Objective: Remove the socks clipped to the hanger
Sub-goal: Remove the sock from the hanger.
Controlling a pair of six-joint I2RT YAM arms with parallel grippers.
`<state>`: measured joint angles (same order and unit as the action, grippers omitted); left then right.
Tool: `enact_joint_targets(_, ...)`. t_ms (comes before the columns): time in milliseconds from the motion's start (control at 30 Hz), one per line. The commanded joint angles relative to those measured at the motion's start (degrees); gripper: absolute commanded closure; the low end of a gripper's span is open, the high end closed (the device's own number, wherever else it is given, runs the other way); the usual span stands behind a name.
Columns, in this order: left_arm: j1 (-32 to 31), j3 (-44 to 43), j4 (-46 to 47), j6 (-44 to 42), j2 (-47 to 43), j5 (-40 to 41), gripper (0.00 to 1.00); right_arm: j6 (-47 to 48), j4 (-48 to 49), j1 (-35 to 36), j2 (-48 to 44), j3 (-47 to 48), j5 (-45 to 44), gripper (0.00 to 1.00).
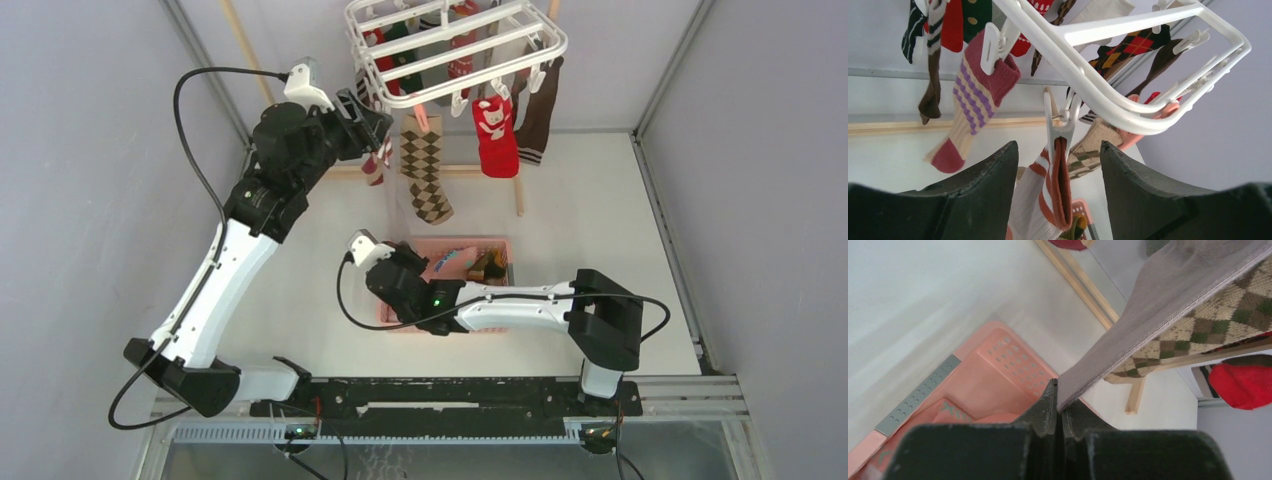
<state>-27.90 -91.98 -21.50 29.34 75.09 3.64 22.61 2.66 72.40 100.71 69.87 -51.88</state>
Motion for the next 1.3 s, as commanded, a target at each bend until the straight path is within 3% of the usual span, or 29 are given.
enact_joint_targets(0,-0.4,1.53,3.1,-0.76,-2.93,-1.75,0.34,-0.84,0.24,-0.24,-2.62,-0.17,0.22,0.96)
enact_joint_targets(600,-2.03,-7.52,-1.1,-1.39,3.57,2.07,0.42,-1.41,0.47,-0.32,-0.83,0.71,0.19,0.96)
enact_joint_targets(1267,-3.82,-10.98,-1.13,-3.05,7.19,6.34,0.51,-2.72,-0.01,-0.94,-0.13,0.71,1.53,0.96)
